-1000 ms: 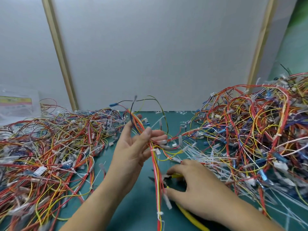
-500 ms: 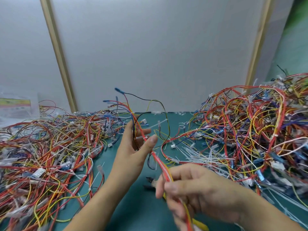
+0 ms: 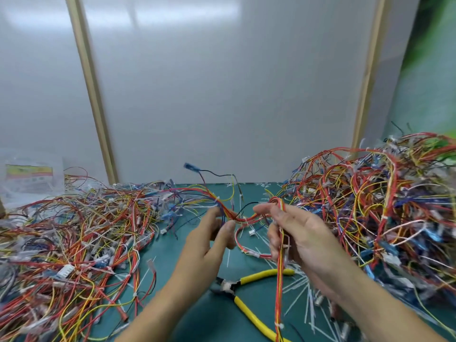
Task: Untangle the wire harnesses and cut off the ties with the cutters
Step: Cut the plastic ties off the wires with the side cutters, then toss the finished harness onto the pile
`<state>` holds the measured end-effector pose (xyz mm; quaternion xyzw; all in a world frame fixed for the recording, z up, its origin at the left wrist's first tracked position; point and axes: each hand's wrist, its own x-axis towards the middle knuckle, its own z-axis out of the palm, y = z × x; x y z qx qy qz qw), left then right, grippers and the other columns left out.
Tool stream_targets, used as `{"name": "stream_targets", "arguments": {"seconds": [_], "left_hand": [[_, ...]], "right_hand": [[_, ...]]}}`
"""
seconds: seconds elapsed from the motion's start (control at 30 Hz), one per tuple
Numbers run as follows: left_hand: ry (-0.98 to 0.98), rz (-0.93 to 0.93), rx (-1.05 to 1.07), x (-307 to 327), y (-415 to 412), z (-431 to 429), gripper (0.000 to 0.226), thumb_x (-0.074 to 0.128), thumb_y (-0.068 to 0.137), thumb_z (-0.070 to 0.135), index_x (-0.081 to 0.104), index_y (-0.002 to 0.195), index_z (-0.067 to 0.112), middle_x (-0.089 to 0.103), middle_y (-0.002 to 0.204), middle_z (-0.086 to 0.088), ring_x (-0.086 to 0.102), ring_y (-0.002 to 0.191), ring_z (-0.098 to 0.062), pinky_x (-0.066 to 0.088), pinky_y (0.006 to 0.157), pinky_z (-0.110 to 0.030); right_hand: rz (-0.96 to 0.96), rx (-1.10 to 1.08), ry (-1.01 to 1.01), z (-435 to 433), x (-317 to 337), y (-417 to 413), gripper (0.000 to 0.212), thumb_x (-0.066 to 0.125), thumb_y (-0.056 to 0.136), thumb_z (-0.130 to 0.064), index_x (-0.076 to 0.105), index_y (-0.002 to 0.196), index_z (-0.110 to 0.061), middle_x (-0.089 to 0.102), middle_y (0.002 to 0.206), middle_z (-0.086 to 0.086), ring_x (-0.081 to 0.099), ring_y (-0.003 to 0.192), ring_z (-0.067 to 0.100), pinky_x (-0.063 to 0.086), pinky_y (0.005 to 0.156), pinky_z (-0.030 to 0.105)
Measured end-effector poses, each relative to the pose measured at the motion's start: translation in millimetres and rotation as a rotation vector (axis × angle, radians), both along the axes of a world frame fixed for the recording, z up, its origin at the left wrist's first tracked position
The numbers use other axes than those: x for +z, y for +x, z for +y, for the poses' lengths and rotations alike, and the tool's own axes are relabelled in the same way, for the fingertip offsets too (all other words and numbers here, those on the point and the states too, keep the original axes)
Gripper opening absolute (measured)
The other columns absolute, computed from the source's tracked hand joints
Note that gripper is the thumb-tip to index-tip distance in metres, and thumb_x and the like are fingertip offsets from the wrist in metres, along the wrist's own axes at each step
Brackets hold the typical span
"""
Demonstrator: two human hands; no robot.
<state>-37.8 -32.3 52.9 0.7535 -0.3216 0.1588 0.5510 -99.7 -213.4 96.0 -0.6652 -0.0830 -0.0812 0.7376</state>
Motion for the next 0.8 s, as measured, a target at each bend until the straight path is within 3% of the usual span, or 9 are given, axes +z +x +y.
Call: {"name": "stream_targets", "arguments": {"seconds": [0.13, 0.23, 0.37, 0.5, 0.63, 0.73, 0.8], "left_hand": [[0.002, 0.026, 0.018, 12.9, 1.9, -2.5, 0.009, 0.051, 0.102, 0.027, 0.055, 0.095, 0.023, 0.064, 0.076, 0.004, 0.063, 0.076, -0.013, 0.049, 0.075, -0.037], [-0.001, 0.083, 0.057, 20.8, 0.3, -2.6, 0.011, 0.053, 0.101, 0.021, 0.060, 0.094, 0.014, 0.068, 0.082, 0.004, 0.066, 0.082, -0.013, 0.051, 0.080, -0.038], [-0.227, 0.329, 0.068, 33.2, -5.1, 5.3, 0.015, 0.056, 0.099, 0.018, 0.064, 0.091, 0.008, 0.074, 0.088, -0.006, 0.070, 0.091, -0.026, 0.056, 0.084, -0.040], [-0.451, 0.484, 0.075, 54.0, -14.7, 18.1, 0.028, 0.055, 0.101, 0.027, 0.063, 0.080, 0.010, 0.075, 0.081, -0.006, 0.074, 0.081, -0.019, 0.058, 0.079, -0.035], [-0.544, 0.568, 0.074, 71.4, -25.8, 28.8, 0.028, 0.051, 0.103, 0.018, 0.065, 0.080, 0.009, 0.075, 0.078, -0.009, 0.071, 0.078, -0.024, 0.057, 0.079, -0.038], [-0.574, 0.632, 0.051, 79.5, -37.2, 27.4, 0.023, 0.051, 0.102, 0.012, 0.066, 0.086, 0.002, 0.074, 0.080, -0.012, 0.072, 0.072, -0.023, 0.058, 0.073, -0.035], [-0.611, 0.685, 0.034, 84.5, -44.4, 25.3, 0.023, 0.051, 0.101, 0.012, 0.064, 0.084, 0.004, 0.070, 0.071, -0.009, 0.069, 0.061, -0.021, 0.057, 0.065, -0.034]], "right_hand": [[-0.023, -0.041, -0.114, 0.5, 21.0, -2.9, 0.026, 0.053, 0.100, -0.030, 0.074, 0.103, -0.016, 0.056, 0.064, 0.008, 0.053, 0.051, 0.023, 0.045, 0.040, 0.026], [-0.008, -0.065, -0.228, -0.4, 36.1, -11.6, 0.033, 0.055, 0.097, -0.038, 0.078, 0.090, -0.014, 0.059, 0.063, 0.008, 0.052, 0.053, 0.028, 0.046, 0.040, 0.027], [0.060, 0.014, -0.327, -3.5, 45.9, -32.8, 0.043, 0.056, 0.093, -0.050, 0.076, 0.079, -0.015, 0.055, 0.056, 0.005, 0.056, 0.049, 0.023, 0.046, 0.047, 0.031], [0.145, 0.113, -0.304, 3.9, 31.6, -61.7, 0.051, 0.055, 0.089, -0.056, 0.072, 0.076, -0.010, 0.042, 0.048, 0.003, 0.048, 0.039, 0.020, 0.041, 0.041, 0.024], [0.210, 0.139, -0.295, 22.0, 4.8, -90.2, 0.056, 0.051, 0.087, -0.057, 0.073, 0.071, -0.008, 0.029, 0.042, 0.000, 0.021, 0.032, 0.012, 0.018, 0.037, 0.017], [0.202, 0.138, -0.267, 36.5, -8.6, -108.3, 0.058, 0.048, 0.088, -0.053, 0.075, 0.074, -0.003, 0.027, 0.042, 0.001, 0.018, 0.032, 0.010, 0.014, 0.037, 0.017], [0.206, 0.148, -0.257, 42.3, -12.6, -118.1, 0.057, 0.047, 0.090, -0.051, 0.075, 0.078, -0.003, 0.029, 0.043, 0.002, 0.020, 0.031, 0.011, 0.015, 0.037, 0.020]]}}
